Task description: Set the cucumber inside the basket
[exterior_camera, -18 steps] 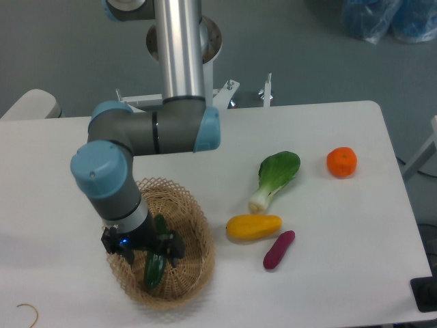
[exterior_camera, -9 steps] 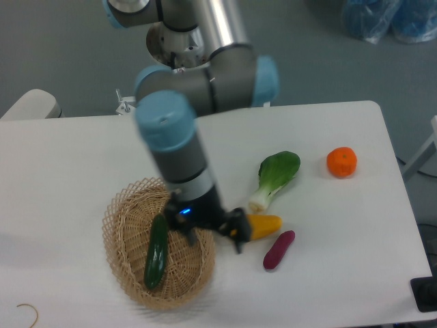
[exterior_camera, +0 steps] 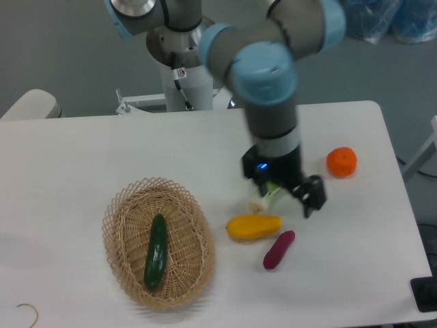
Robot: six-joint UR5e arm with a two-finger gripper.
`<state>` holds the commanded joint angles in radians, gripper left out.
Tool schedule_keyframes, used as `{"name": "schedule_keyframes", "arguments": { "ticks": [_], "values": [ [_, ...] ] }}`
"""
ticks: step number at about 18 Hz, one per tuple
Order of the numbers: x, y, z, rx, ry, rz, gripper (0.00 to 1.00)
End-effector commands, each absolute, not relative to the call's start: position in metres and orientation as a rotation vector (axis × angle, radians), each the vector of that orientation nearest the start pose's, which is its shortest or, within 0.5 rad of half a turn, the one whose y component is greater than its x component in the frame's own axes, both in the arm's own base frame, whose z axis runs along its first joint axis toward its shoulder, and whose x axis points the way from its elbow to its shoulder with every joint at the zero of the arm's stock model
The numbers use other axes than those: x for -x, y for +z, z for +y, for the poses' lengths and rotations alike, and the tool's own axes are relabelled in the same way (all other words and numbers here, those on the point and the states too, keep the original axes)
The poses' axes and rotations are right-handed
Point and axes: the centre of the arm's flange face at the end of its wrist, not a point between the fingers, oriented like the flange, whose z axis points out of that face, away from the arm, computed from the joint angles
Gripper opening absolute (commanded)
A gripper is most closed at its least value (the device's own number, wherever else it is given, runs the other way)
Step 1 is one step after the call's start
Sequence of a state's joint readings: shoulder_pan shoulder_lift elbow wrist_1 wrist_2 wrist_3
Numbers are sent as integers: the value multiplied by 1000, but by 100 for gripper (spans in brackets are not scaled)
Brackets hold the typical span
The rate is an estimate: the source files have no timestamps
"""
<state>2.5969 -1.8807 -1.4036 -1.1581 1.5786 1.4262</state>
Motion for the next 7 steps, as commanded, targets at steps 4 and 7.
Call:
{"name": "schedule_keyframes", "arguments": {
  "ticks": [4, 7],
  "values": [
    [493, 444, 430, 2945, 388, 661, 100],
    [500, 443, 423, 2928, 372, 635, 100]
  ]
}}
